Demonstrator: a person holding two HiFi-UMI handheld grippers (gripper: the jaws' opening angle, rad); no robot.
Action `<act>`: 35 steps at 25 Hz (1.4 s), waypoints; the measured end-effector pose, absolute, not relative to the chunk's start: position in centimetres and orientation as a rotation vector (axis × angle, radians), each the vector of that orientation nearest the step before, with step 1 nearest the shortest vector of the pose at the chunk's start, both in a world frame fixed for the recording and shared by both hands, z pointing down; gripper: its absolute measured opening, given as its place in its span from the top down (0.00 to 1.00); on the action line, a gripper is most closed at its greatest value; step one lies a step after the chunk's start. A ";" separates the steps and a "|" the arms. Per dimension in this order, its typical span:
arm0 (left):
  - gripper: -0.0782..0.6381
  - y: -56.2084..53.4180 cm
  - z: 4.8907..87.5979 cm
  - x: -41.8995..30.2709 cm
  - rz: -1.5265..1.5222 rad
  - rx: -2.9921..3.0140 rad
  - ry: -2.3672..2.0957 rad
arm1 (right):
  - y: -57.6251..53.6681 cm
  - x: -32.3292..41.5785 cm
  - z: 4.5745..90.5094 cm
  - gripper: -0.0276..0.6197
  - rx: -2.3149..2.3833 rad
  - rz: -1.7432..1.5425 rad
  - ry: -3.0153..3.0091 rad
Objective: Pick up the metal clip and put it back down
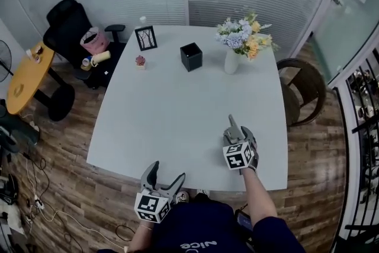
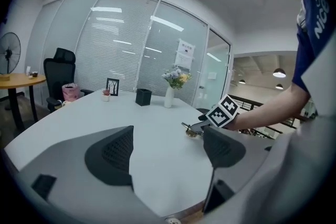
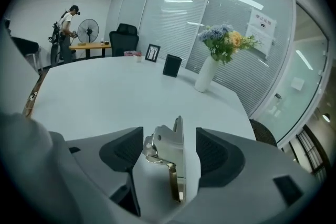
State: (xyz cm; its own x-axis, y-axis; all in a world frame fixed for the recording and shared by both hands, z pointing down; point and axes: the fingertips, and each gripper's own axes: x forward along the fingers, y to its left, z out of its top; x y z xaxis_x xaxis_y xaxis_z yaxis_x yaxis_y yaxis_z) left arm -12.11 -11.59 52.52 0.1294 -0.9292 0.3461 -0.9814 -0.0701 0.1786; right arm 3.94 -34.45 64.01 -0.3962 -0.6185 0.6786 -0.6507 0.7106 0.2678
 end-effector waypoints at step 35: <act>0.32 -10.0 52.8 -13.4 0.174 1.930 -1.959 | -34.6 4.9 63.0 0.78 1.066 0.287 -2.204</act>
State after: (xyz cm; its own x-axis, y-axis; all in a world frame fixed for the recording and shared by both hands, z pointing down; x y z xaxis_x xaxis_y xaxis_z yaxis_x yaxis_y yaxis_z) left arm -13.44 -9.99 52.76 0.0186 -0.9355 0.3529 -0.9830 0.0474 0.1776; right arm 4.88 -34.65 63.04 -0.4471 -0.6149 0.6496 -0.7609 0.6433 0.0851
